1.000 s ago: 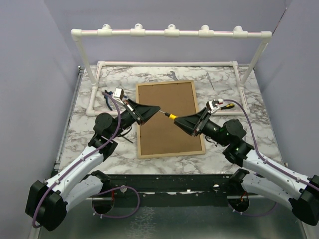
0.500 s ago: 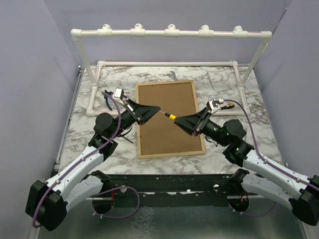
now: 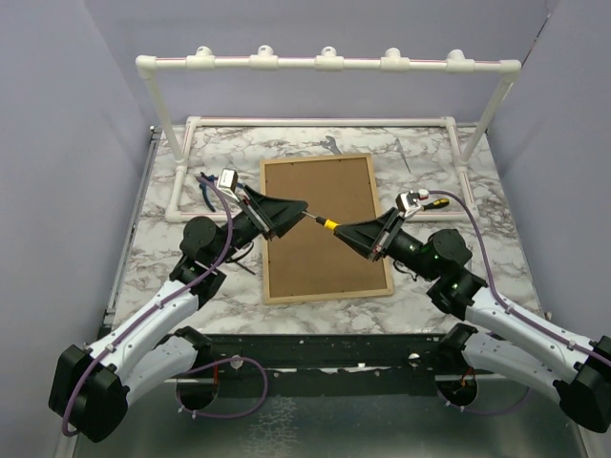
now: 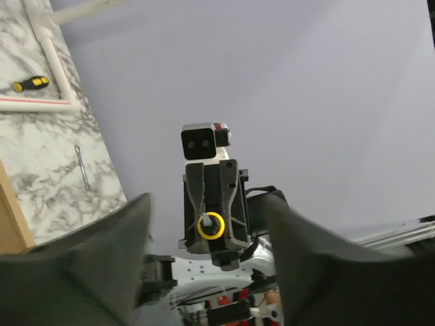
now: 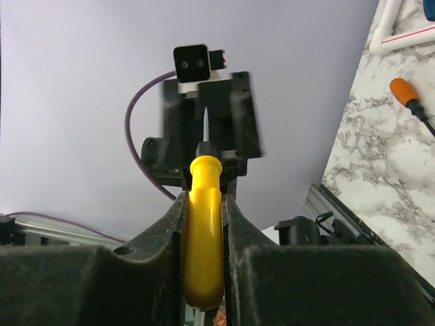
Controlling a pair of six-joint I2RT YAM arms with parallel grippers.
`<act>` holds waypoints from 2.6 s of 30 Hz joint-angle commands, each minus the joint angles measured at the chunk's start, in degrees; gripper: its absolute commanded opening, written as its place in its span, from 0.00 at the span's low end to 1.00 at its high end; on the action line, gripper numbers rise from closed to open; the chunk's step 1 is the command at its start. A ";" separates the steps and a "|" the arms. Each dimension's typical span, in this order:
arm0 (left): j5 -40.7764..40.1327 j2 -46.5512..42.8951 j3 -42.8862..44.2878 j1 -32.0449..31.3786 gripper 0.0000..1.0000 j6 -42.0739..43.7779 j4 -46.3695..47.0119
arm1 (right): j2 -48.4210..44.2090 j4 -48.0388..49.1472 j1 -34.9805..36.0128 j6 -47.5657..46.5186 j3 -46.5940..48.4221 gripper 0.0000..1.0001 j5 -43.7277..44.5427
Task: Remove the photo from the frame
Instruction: Pick up the screwdriver from the center of the board, then release the photo frame item from the photo frame.
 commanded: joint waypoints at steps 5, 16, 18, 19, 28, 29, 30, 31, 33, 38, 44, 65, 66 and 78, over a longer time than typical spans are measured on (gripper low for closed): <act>-6.88 -0.20 6.13 2.67 0.99 18.92 -34.95 | 1.66 -23.75 -2.36 -23.97 8.59 0.01 1.86; -13.86 2.69 7.90 8.29 0.99 34.46 -49.94 | 16.64 -35.45 -8.11 -57.22 14.10 0.01 -20.47; -14.57 4.16 7.42 8.46 0.99 34.83 -49.94 | 17.92 -32.76 -8.18 -58.96 12.86 0.01 -22.71; -14.99 5.03 7.32 8.50 0.99 35.18 -49.91 | 18.51 -30.02 -8.18 -58.98 12.02 0.01 -23.26; -17.41 9.02 2.95 8.51 0.94 36.60 -43.41 | 28.63 -14.23 -8.18 -57.38 8.92 0.01 -28.93; -18.35 9.44 2.93 8.51 0.94 37.13 -43.23 | 29.94 -12.36 -8.18 -57.18 8.53 0.01 -29.51; -19.33 9.84 2.88 8.51 0.93 37.67 -43.13 | 31.10 -11.38 -8.18 -56.53 8.25 0.01 -28.75; -20.11 10.13 2.69 8.51 0.93 38.00 -42.99 | 32.31 -11.39 -8.18 -56.02 8.33 0.01 -27.39; -20.76 10.62 2.22 8.51 0.91 38.75 -42.10 | 34.61 -10.84 -8.49 -55.01 8.57 0.01 -26.52; -20.62 11.45 0.56 8.51 0.73 40.60 -41.23 | 42.57 -0.92 -8.88 -47.63 9.27 0.01 -36.33; -19.83 10.54 -2.32 8.51 0.62 40.13 -41.19 | 50.25 9.30 -8.95 -42.07 10.00 0.01 -37.71; -21.48 3.00 -11.35 8.90 0.28 37.16 -39.86 | 62.07 14.52 -9.25 -31.66 14.09 0.01 -32.47; -21.45 3.09 -11.70 8.88 0.27 37.07 -38.83 | 62.18 14.35 -9.27 -31.64 14.31 0.01 -32.16; -18.63 7.59 -10.88 8.94 0.23 39.05 -34.33 | 63.52 11.66 -9.27 -30.10 15.93 0.01 -30.30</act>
